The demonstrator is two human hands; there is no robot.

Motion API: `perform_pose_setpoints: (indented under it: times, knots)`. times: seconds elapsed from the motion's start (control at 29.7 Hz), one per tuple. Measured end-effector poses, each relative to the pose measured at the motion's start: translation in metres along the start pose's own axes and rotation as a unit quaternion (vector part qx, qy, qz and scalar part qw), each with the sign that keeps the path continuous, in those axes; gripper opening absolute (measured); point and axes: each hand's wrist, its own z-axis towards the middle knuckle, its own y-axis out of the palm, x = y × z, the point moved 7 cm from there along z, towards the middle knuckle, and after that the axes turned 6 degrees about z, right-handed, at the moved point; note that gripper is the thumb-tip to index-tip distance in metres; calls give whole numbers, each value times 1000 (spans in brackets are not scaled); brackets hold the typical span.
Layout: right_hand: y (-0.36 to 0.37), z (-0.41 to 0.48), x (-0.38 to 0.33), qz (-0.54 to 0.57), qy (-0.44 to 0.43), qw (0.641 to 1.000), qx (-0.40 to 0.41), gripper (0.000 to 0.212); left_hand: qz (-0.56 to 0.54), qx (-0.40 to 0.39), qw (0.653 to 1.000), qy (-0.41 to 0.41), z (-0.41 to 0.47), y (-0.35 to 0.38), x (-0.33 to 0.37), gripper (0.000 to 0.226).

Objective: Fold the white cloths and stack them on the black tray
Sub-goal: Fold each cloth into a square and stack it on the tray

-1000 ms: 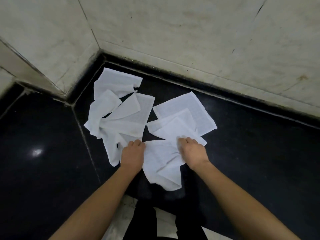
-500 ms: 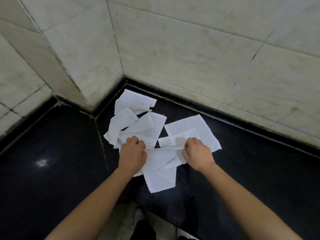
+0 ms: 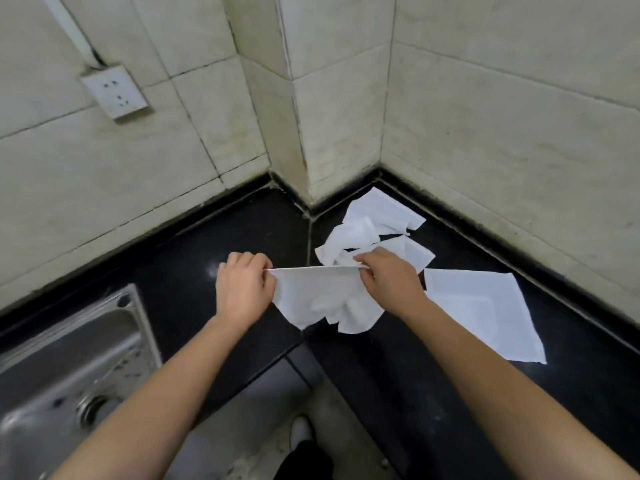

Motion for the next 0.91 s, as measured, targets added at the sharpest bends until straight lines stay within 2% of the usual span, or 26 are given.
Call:
perform_pose_setpoints:
  times: [0.27, 0.5, 0.81, 0.91]
  knots:
    - [56, 65, -86, 7, -62, 998, -10, 25, 20, 20, 997, -74, -2, -8, -113, 6]
    - [110, 117, -128, -21, -35, 998, -54, 19, -17, 7, 998, -58, 15, 19, -197, 6]
    - [122, 166, -131, -45, -20, 997, -58, 16, -35, -13, 999, -29, 64, 47, -225, 7]
    - [111, 187, -138, -33, -55, 998, -17, 15, -40, 10, 998, -40, 85, 45, -227, 8]
